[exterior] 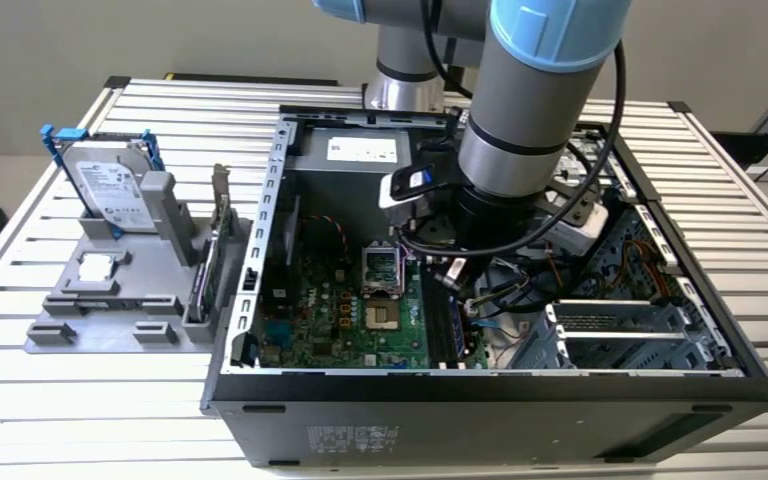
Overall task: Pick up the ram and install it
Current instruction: 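Press down the ram until it locks into place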
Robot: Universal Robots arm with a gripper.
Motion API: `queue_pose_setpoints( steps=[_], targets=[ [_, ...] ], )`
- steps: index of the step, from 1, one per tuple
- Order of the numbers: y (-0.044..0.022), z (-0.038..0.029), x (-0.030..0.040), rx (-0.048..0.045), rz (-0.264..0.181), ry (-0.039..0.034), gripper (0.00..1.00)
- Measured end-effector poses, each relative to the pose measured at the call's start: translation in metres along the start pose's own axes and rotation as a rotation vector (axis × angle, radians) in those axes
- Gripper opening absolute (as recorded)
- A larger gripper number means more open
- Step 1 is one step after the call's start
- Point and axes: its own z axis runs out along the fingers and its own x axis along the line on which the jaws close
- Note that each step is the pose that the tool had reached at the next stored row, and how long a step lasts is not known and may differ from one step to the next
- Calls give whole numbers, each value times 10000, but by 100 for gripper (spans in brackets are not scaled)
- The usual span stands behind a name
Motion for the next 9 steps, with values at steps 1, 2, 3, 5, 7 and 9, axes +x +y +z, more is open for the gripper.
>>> queue_pose_setpoints(
  steps=[1, 2, 3, 5, 7, 9],
  targets=[
    [0, 1, 0, 0, -38, 1, 0],
    [0, 1, 0, 0, -75, 2, 0],
    [0, 1, 0, -1, -110, 1, 0],
    [0, 2, -1, -2, -175, 1, 0],
    [0, 5, 0, -2, -238, 4, 0],
    [-1, 5, -1, -2, -299, 4, 0]
  ],
)
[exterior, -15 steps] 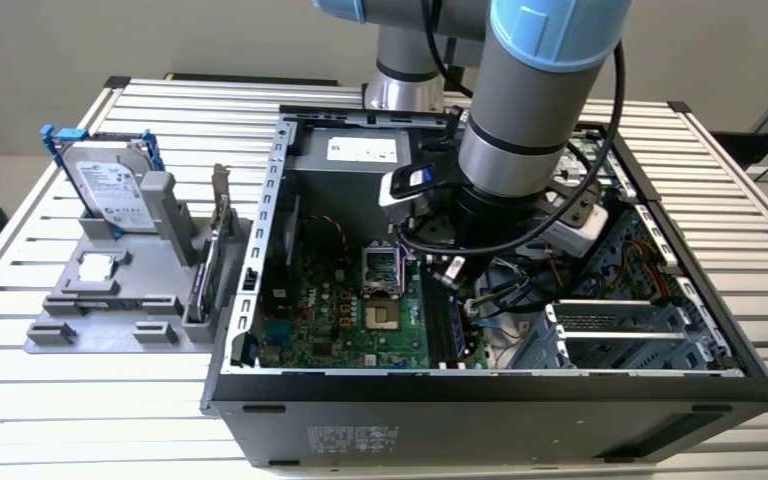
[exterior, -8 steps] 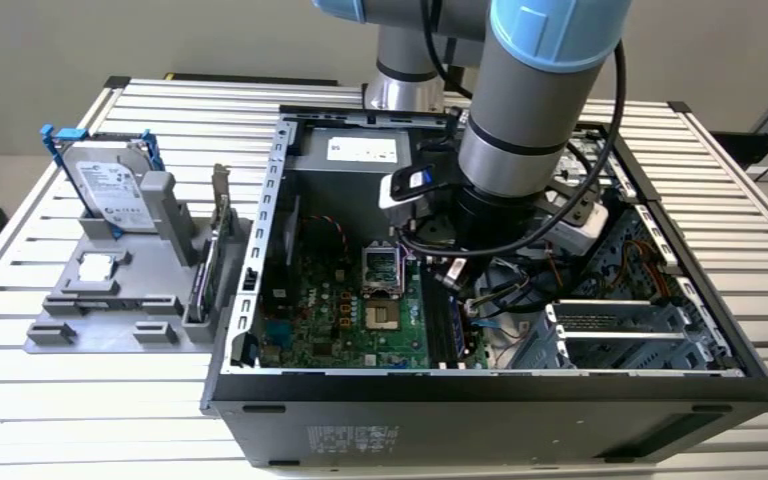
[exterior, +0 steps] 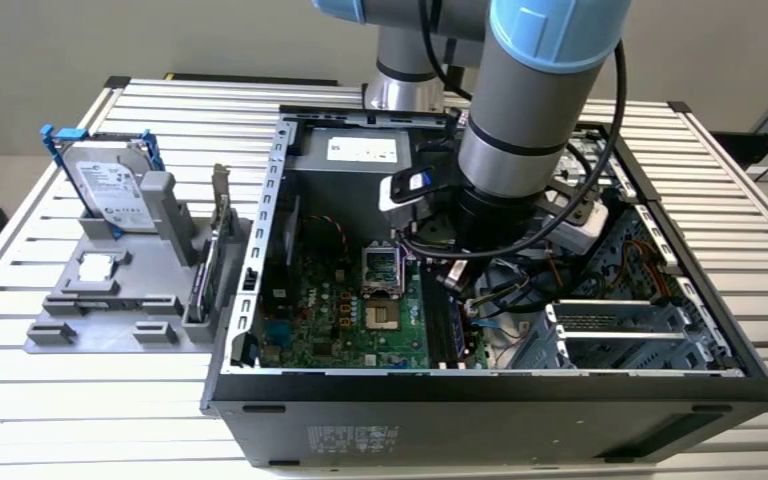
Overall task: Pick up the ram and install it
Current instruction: 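Press down the ram until it locks into place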
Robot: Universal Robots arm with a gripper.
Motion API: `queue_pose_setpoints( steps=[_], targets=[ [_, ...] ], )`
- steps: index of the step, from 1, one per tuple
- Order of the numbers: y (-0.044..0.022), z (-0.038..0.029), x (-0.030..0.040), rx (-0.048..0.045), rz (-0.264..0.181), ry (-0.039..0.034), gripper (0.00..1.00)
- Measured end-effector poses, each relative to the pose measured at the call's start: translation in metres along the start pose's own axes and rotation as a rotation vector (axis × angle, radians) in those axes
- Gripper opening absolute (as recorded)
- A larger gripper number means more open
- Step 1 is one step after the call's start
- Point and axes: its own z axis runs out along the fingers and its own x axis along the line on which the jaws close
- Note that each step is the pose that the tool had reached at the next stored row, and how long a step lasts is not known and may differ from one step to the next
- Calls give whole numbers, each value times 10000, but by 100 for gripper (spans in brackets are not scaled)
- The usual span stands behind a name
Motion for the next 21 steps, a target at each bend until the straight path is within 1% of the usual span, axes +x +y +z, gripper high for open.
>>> queue_pose_setpoints(
  steps=[21],
  targets=[
    [0, 20, 1, -5, -620, 12, 0]
  ],
)
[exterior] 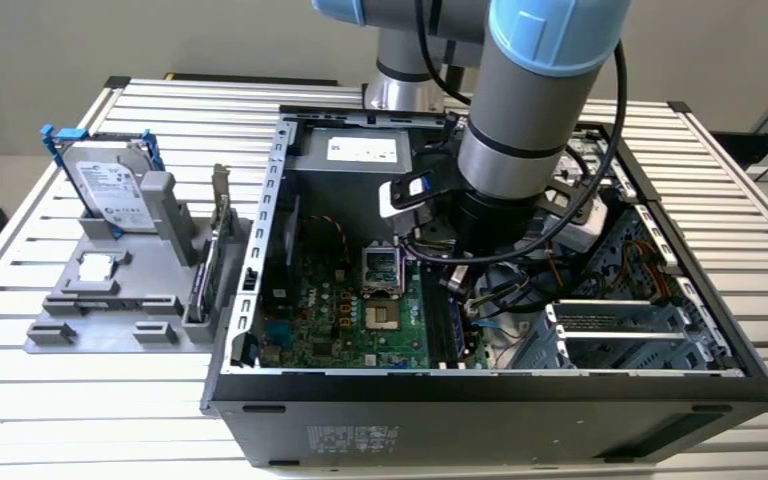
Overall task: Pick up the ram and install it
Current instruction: 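Press down the ram until it locks into place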
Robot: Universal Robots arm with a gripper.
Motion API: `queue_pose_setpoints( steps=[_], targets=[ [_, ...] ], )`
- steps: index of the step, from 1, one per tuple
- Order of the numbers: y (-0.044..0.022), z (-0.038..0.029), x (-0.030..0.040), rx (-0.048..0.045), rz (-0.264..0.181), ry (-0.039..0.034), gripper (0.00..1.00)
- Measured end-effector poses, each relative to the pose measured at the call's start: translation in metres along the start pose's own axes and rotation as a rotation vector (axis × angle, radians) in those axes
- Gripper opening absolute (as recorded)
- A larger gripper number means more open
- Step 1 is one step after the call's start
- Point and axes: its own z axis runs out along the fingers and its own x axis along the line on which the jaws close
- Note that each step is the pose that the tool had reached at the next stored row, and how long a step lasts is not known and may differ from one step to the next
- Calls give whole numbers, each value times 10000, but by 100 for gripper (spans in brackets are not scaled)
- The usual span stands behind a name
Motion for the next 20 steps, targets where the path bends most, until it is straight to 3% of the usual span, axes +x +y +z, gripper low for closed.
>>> queue_pose_setpoints(
  steps=[20],
  targets=[
    [-1, 22, 0, -4, -551, 11, 0]
  ],
)
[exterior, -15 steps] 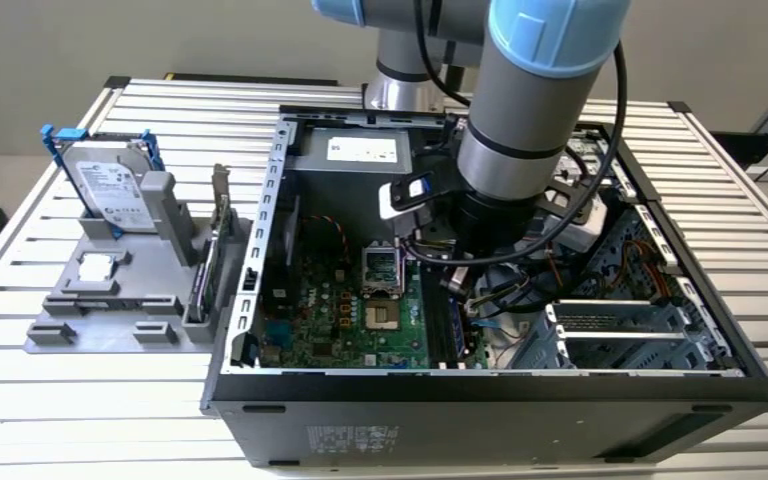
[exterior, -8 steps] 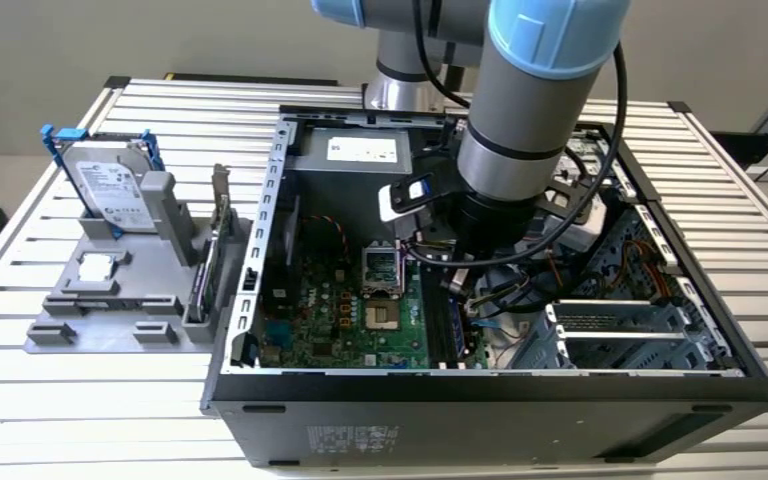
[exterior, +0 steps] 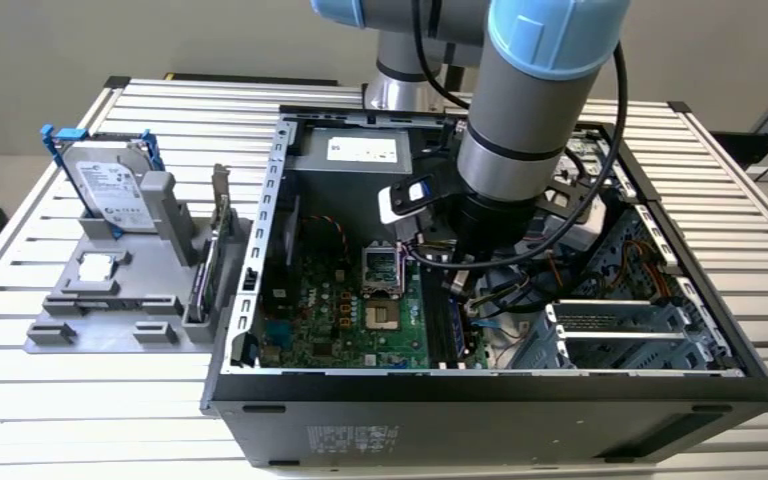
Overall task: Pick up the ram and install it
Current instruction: 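Press down the ram until it locks into place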
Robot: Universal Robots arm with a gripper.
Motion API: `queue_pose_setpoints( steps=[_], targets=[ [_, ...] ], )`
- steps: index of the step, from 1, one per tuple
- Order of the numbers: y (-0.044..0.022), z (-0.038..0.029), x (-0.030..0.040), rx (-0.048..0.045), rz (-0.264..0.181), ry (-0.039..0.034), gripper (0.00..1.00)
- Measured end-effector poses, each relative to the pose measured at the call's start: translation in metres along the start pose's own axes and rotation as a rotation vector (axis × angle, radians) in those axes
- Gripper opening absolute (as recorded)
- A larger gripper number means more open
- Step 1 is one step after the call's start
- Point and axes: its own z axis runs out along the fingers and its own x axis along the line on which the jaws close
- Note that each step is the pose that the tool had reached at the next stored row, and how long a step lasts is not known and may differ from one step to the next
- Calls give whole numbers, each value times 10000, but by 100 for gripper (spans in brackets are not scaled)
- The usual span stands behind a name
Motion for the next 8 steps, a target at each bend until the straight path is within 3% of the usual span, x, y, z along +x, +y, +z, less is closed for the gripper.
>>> queue_pose_setpoints(
  steps=[8],
  targets=[
    [0, 4, 0, -2, -213, 5, 0]
  ],
)
